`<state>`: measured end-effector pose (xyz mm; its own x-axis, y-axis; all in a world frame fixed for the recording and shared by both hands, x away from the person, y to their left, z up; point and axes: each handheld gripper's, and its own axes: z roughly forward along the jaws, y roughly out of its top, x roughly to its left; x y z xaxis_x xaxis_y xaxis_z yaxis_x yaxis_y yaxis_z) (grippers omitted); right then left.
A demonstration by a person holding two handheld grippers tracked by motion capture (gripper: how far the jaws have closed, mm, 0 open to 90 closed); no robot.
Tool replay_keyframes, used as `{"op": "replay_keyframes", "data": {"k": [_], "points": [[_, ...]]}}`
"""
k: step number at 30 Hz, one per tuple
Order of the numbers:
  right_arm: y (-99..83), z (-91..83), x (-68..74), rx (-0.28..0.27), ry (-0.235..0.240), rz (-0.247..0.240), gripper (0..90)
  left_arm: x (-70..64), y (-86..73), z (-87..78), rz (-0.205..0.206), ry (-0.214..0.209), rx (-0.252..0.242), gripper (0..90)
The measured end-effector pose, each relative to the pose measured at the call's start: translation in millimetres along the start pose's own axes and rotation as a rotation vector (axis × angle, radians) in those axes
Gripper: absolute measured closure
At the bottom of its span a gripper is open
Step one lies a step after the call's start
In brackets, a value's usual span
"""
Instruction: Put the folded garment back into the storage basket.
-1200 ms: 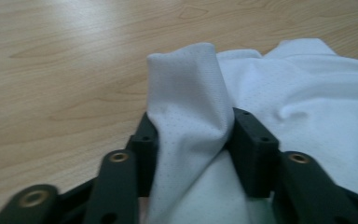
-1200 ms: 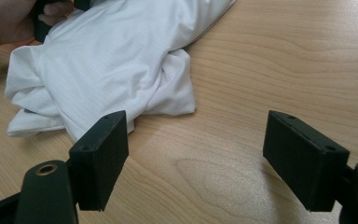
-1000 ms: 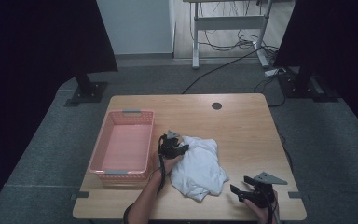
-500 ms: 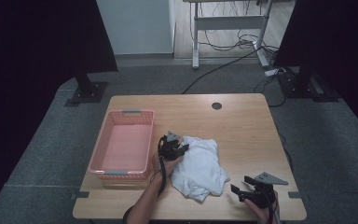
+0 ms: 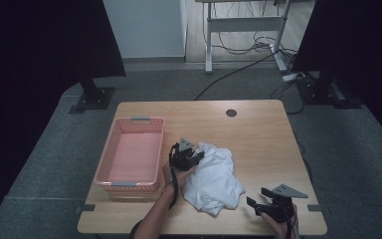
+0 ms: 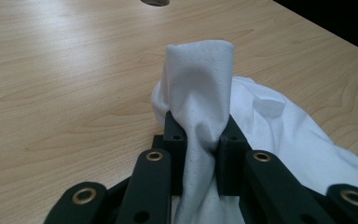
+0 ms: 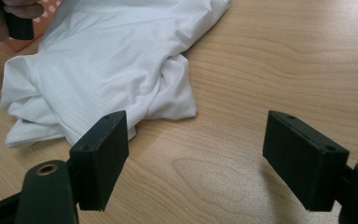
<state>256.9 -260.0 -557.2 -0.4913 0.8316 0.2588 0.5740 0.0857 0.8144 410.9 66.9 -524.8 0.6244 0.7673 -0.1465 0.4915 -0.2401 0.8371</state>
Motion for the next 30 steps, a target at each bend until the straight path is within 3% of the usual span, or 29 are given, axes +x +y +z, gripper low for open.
{"op": "replay_keyframes", "data": {"k": [13,24,30], "points": [[3.0,-3.5,3.5,-0.016,0.012,-0.013,22.2,-1.2,0.7,0.1,-0.003,0.001,0.002,76.7],[11.4,-4.0,17.1,-0.012,0.018,-0.052,20.6,-0.4,2.3,-1.7,-0.006,-0.007,-0.001,76.7],[16.1,1.2,26.4,0.016,0.050,-0.071,17.6,0.9,1.4,-1.1,-0.018,-0.012,-0.003,76.7]]}}
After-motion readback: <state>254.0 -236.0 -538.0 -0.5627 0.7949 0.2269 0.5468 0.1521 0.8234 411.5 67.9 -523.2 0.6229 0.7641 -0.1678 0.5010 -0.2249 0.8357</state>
